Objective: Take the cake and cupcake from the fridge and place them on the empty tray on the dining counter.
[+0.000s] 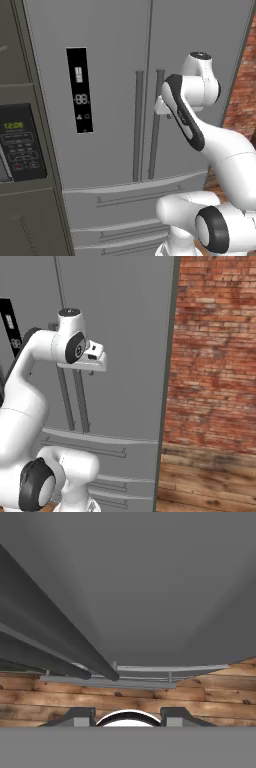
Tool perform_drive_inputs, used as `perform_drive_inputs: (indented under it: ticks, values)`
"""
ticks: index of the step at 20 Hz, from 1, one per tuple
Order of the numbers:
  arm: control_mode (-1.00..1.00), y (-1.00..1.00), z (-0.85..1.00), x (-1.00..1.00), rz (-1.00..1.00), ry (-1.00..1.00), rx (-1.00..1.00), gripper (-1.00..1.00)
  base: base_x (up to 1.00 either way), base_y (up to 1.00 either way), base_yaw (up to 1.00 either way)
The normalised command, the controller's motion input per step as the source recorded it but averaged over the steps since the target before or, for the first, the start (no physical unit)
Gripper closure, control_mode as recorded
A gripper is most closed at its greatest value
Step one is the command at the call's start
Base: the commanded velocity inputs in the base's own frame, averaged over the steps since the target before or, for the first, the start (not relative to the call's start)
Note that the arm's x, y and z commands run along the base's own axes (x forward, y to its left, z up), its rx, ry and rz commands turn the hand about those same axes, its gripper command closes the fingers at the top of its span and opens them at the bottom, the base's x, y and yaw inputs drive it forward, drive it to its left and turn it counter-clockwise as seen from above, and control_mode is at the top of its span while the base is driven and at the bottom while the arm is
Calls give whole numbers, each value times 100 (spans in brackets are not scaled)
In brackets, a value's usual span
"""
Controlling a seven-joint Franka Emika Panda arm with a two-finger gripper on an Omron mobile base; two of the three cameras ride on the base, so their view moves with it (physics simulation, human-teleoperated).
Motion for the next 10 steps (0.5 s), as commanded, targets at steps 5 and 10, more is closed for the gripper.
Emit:
perform_drive_inputs:
  ticks: [5, 10]
  values:
    - [-100, 0, 3, -58, -1, -20, 0, -100, 0, 0, 0]
    - [-100, 14, 15, -97, 0, -43, -6, -100, 0, 0, 0]
